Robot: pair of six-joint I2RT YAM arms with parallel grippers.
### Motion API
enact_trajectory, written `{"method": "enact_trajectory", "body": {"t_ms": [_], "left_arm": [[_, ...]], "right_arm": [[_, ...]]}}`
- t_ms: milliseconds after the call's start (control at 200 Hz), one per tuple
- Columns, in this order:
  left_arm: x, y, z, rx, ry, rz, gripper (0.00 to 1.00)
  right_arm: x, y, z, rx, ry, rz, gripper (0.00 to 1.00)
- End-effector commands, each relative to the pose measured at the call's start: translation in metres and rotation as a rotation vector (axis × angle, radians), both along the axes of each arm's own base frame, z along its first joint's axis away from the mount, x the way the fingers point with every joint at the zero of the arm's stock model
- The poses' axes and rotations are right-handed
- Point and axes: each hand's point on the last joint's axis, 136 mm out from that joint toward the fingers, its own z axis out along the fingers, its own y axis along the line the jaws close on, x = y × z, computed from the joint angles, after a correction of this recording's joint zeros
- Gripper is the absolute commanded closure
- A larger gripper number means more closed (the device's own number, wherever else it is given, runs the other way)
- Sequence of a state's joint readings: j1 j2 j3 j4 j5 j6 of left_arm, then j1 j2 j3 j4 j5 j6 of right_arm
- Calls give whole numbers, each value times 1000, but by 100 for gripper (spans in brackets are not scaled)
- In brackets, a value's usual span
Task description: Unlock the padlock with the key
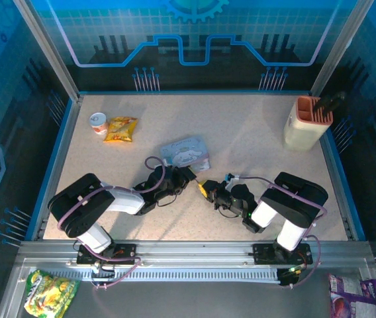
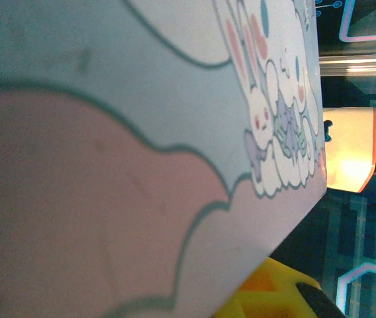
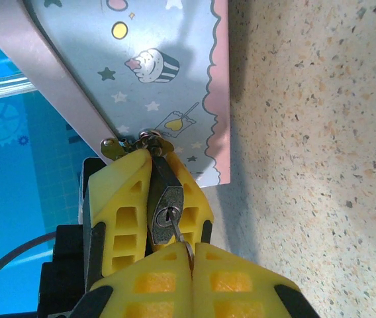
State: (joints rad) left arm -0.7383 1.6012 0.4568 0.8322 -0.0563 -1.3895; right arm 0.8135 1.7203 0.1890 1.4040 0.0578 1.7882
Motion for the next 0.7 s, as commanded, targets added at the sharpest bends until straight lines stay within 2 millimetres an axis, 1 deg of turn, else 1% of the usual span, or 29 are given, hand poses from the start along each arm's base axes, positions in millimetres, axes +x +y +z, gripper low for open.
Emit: {"method": "enact_trajectory", "body": {"t_ms": [0, 105, 240, 340, 450, 695], "left_arm": [[-16, -16, 14, -53, -17, -76, 94], [-18, -15, 11, -47, -13, -77, 94], [-20, -18, 15, -53, -34, -91, 94], [-19, -19, 17, -65, -42, -91, 94], [-20, -24, 24, -75, -57, -101, 94], [-24, -34, 27, -75, -58, -123, 94]], "right_arm": [[11, -3, 19, 37, -51, -23, 100], [13, -5, 21, 45, -44, -25, 100], [14, -1, 24, 65, -40, -6, 100], [14, -1, 24, 68, -39, -11, 100], [14, 3, 26, 76, -39, 6, 100], [16, 6, 33, 80, -66, 7, 100]]}}
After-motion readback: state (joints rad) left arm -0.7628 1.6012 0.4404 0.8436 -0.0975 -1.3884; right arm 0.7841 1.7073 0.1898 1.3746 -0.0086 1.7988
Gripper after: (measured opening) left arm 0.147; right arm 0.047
